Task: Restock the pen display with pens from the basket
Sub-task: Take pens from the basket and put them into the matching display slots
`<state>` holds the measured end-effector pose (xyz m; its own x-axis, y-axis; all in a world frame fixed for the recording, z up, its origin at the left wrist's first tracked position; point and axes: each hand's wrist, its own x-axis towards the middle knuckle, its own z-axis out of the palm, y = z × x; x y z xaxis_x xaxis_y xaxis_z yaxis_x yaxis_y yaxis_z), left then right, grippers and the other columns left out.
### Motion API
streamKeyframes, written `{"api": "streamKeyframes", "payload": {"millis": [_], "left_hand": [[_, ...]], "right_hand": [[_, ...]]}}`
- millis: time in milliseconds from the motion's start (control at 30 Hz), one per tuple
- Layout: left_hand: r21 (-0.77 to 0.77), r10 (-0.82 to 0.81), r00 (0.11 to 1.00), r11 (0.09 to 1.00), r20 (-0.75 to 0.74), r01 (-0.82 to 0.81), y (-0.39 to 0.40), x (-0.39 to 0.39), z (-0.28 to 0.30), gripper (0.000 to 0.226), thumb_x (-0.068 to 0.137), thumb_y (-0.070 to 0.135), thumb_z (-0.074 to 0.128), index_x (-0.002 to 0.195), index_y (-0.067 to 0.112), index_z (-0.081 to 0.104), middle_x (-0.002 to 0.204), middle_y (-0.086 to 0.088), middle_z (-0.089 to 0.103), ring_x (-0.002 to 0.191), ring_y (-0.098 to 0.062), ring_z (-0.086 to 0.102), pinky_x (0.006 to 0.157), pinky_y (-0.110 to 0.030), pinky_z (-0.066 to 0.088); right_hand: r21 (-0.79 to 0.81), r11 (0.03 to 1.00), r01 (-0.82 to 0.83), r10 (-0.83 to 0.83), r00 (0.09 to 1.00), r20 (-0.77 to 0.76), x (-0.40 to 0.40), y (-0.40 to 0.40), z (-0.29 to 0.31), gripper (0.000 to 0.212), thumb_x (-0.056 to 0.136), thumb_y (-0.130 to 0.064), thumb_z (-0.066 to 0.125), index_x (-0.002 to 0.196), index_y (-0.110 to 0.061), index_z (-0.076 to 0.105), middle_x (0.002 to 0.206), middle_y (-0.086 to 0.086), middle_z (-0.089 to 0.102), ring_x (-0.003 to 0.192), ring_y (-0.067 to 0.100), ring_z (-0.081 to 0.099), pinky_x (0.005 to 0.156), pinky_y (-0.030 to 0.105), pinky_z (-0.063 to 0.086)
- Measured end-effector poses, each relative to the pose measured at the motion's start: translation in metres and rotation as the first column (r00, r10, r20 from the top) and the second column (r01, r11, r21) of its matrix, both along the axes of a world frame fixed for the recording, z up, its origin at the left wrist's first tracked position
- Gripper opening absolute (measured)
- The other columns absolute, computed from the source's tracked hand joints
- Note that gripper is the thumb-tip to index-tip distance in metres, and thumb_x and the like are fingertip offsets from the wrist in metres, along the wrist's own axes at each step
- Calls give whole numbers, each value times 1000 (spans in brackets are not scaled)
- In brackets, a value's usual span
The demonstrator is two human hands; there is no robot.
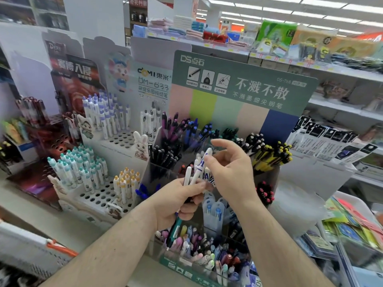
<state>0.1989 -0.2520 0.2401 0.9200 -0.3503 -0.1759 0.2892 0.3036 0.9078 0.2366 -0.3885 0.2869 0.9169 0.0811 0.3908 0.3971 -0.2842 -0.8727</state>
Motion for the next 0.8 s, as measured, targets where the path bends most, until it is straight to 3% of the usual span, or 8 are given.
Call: {"api": "streamKeyframes", "payload": {"millis": [100, 233, 300, 400, 500, 600, 700, 800], "left_hand": [[-56, 77, 997, 995, 12, -76, 4, 2, -1, 35, 85, 31, 59, 114, 11, 64, 66, -1, 53, 38, -5, 33, 35, -16, 24], [-269, 211, 977, 941, -9, -206, 11, 6, -4, 28, 83, 25, 59, 105, 10, 68, 68, -2, 59, 36, -4, 38, 34, -15, 26], [-381, 222, 975, 902, 1, -204, 12, 7, -7, 23, 76, 27, 75, 94, 11, 74, 68, -2, 62, 36, -3, 40, 33, -14, 28], [-524, 176, 984, 840, 22, -138, 11, 9, -7, 47, 49, 27, 97, 89, 13, 78, 70, -3, 67, 37, -3, 44, 32, -15, 32], [-528, 195, 981, 832, -8, -170, 7, 8, -3, 31, 67, 26, 86, 93, 11, 76, 73, -4, 69, 37, -4, 45, 32, -16, 32], [-456, 260, 964, 852, -57, -257, 6, 7, 2, 19, 82, 19, 58, 95, 11, 70, 70, -3, 67, 35, -4, 42, 31, -15, 28], [-405, 282, 957, 869, -66, -285, 8, 7, 2, 19, 83, 19, 56, 94, 12, 70, 67, -2, 63, 35, -4, 39, 32, -15, 28], [-382, 286, 956, 877, -69, -290, 9, 4, 2, 19, 83, 20, 57, 90, 12, 72, 66, -2, 59, 36, -4, 36, 32, -15, 27]], "right_hand": [[175, 974, 145, -153, 988, 28, 2, -8, -2, 21, 86, -7, 72, 94, -26, 67, 72, -1, 65, 64, 11, 59, 64, 32, 54], [420, 848, 325, -310, 945, -105, 6, -23, -3, 19, 89, -6, 71, 99, -21, 67, 68, -3, 64, 59, 10, 60, 63, 25, 52], [472, 807, 356, -301, 935, -189, 7, -28, -5, 15, 89, -5, 71, 98, -17, 68, 72, 1, 67, 56, 9, 61, 63, 28, 51], [524, 772, 360, -228, 926, -301, 6, -29, -8, 13, 91, -3, 68, 103, -10, 66, 77, 7, 67, 50, 7, 59, 57, 25, 47], [558, 744, 368, -221, 923, -315, 6, -31, -6, 13, 93, -3, 65, 106, -6, 65, 77, 7, 67, 50, 8, 59, 52, 21, 47], [537, 743, 401, -390, 910, -140, 6, -35, -1, 10, 93, -6, 66, 97, -16, 65, 76, 1, 66, 56, 6, 61, 58, 22, 51], [403, 791, 461, -560, 811, 170, 6, -36, 0, 12, 94, -14, 67, 94, -26, 63, 75, -12, 61, 60, -1, 55, 62, 18, 48], [324, 813, 483, -578, 735, 355, 12, -34, -4, 9, 94, -15, 65, 103, -18, 66, 78, -16, 61, 64, -4, 57, 63, 12, 45]]}}
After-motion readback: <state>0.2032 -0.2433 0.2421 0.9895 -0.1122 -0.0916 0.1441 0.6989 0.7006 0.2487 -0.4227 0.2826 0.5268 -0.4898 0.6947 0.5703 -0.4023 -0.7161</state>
